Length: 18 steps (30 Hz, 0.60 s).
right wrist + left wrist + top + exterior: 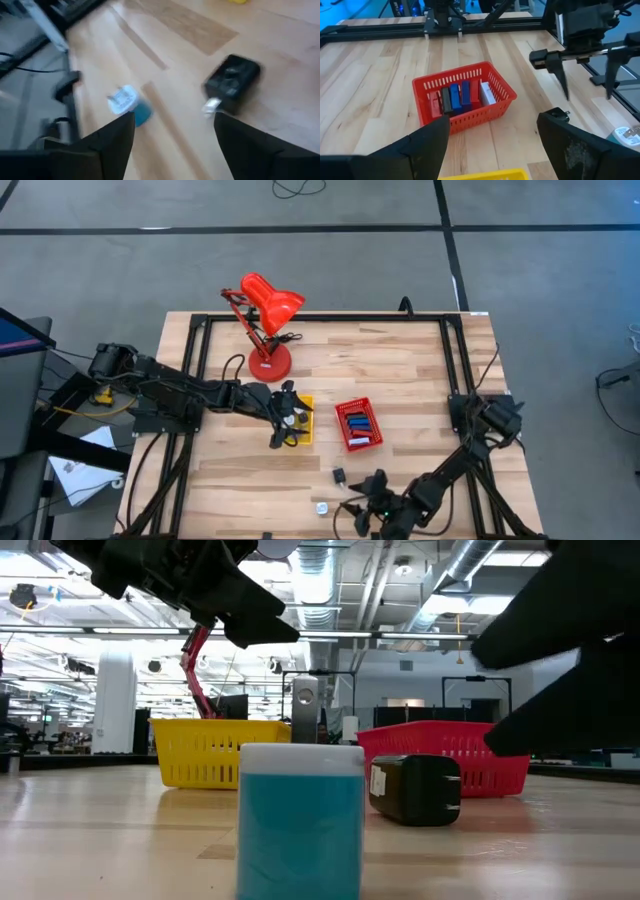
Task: Pick & Place Office items
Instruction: Put the black charger adapter into the yellow bin
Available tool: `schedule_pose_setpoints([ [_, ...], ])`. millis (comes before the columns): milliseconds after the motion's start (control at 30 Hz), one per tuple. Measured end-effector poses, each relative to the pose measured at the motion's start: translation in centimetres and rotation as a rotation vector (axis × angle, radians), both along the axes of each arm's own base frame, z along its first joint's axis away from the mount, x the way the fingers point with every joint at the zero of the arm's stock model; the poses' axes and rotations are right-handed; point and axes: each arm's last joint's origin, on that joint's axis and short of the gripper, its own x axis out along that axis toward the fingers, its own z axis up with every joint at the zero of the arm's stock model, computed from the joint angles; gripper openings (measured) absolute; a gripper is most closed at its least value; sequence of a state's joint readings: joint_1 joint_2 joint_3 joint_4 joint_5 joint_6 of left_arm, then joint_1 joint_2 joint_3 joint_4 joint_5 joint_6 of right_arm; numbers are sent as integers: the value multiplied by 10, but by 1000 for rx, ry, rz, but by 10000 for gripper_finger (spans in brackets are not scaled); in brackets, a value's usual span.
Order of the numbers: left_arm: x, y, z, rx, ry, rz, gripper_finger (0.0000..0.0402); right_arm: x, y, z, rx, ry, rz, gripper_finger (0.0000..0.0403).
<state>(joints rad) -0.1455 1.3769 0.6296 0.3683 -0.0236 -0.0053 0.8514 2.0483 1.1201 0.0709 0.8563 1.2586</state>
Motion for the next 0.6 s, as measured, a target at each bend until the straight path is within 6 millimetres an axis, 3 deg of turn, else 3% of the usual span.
schedule_pose_setpoints([
  [267, 0, 0, 0, 0, 2, -1, 297, 4, 0, 15, -74, 144, -68, 260],
  [467, 0, 0, 0, 1, 4, -1, 297, 4, -3, 15, -120, 98, -112, 260],
  [600, 0, 0, 0, 1, 5, 1, 296, 5, -2, 0, -148, 121, -110, 260],
])
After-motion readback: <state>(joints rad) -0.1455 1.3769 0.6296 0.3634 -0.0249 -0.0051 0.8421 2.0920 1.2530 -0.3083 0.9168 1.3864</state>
